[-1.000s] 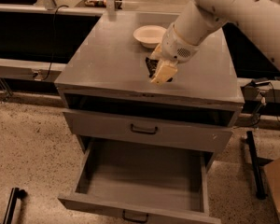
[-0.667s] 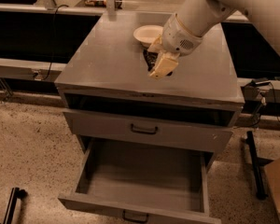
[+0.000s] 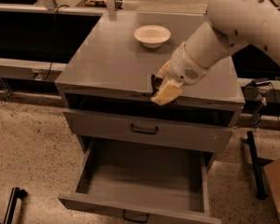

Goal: Place rxbar chocolate into middle drawer

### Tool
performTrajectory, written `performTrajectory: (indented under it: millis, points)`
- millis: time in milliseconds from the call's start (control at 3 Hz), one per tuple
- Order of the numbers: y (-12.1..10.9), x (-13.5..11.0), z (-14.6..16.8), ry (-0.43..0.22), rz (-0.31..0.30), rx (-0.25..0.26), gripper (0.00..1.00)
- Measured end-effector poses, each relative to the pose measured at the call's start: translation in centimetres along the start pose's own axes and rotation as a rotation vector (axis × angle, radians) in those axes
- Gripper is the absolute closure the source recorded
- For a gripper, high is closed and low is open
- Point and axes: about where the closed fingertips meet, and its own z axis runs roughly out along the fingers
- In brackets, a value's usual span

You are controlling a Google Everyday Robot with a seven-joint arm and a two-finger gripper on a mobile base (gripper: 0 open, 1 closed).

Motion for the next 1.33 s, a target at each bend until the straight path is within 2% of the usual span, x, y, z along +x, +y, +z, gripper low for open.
performTrajectory:
  millis: [333, 667, 1000, 1333]
  points:
    - [0.7, 0.7, 1.1, 0.017, 0.009, -0.026, 1.0]
    - [0.7, 2.4, 2.6, -0.032, 0.057, -0.008, 1.0]
    - [3.3, 3.8, 4.1, -0.119, 0.085, 0.051, 1.0]
    - [7.4, 5.2, 8.2, -0.264, 0.092, 0.069, 1.0]
